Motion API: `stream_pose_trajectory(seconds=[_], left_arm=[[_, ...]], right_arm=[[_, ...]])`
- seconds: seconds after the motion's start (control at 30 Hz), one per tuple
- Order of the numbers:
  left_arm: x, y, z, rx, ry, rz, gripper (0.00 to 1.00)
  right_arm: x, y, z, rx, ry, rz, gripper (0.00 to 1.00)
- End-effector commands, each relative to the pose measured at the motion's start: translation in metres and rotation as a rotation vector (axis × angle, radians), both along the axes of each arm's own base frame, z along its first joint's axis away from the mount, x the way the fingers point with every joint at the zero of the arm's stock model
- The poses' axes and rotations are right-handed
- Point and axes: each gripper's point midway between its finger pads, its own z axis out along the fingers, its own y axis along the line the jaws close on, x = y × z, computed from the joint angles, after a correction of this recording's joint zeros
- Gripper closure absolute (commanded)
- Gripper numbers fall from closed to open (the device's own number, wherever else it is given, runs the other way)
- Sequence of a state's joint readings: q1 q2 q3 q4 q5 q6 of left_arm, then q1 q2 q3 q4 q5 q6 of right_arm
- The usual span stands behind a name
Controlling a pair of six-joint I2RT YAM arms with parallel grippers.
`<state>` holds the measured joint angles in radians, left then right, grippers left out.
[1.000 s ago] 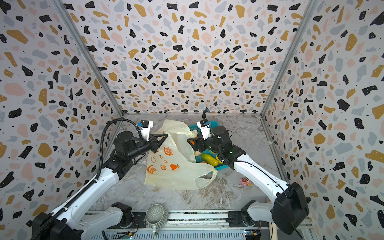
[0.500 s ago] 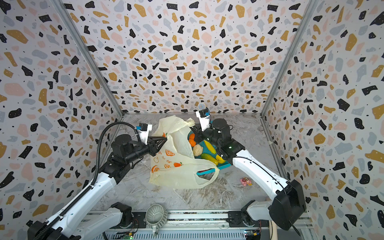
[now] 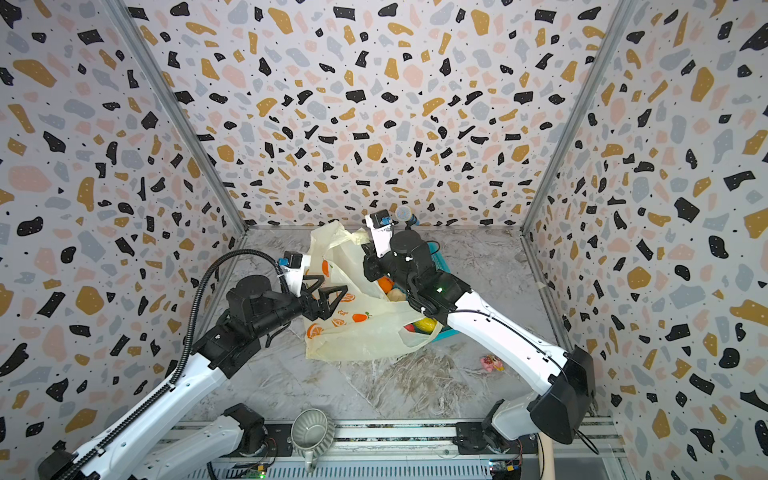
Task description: Place the fruits into the plastic bag
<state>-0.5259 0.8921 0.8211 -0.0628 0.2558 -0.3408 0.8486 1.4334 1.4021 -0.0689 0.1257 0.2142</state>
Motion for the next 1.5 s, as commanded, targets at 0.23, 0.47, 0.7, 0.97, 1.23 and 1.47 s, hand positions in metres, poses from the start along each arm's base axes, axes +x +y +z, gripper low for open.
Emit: stream_pose_trajectory(seconds=[0.23,0.47,0.7,0.97,1.23,1.47], left_arm=[[0.012,0.02,0.032,-0.066,0.025,0.287,0.01],[0.026,0.033,0.049,-0.109,0.012,0.469,0.0],[0.033,0.035,0.034,-0.026,0.08,0.534,0.0],[0.032,0.026,0.003,0.026,0.174,0.506,0.88],[0.013,0.01,0.026,0.121,0.201,0.247,1.0],[0.02,0.022,0.017,0.02,0.403,0.057,1.0]], right_arm=[[-0.015,0.003,0.054,0.003,-0.138,-0.11,1.0],[-0.039,0.014,0.074,-0.006,-0.242,-0.131,1.0],[-0.054,0.009,0.09,0.02,-0.317,-0.165,1.0],[-0.049,-0.004,0.092,0.009,-0.315,-0.209,1.0],[0.019,-0.051,0.043,0.048,0.012,-0.214,1.0],[0.074,-0.108,-0.005,0.104,0.221,-0.246,1.0]])
